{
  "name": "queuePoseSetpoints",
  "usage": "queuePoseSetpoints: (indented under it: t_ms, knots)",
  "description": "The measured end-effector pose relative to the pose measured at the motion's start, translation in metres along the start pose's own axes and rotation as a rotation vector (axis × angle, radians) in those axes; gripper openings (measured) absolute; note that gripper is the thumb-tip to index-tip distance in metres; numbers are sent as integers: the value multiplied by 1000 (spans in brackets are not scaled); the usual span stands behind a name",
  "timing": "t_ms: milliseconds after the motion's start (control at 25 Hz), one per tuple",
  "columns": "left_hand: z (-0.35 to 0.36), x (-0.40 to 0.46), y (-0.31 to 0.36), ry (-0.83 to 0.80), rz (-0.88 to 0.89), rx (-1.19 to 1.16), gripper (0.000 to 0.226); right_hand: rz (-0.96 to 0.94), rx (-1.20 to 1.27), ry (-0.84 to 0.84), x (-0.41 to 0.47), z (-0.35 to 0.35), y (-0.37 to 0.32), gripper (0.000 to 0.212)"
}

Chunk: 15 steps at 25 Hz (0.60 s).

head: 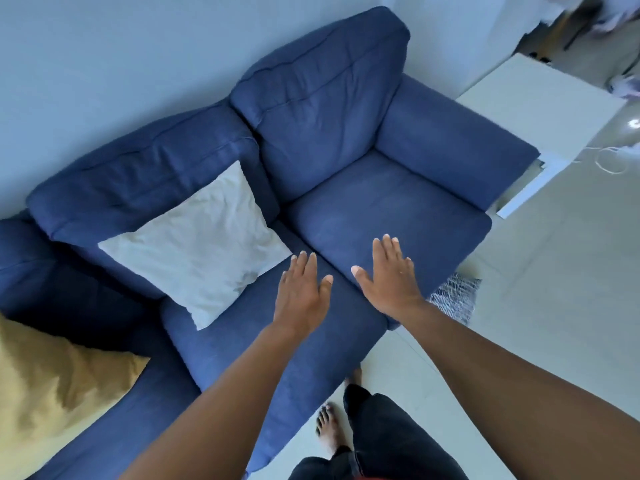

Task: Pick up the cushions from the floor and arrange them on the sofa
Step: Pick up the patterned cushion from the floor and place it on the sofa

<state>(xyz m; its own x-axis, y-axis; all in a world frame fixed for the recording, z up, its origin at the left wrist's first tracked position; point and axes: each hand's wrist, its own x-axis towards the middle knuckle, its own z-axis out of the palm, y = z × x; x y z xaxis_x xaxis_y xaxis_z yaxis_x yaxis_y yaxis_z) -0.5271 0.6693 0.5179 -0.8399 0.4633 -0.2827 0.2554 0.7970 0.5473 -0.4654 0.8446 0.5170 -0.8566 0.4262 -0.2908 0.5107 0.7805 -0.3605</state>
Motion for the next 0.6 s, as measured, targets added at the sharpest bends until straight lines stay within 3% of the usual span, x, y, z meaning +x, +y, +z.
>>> queuePoseSetpoints:
  t_ms: [320,600]
  knots:
    - [45,1,94,-108,271,102,66,208,70,129,-51,-41,93,83]
    - [123,14,188,-224,384,203,68,360,140,158,-73,-67,210,81]
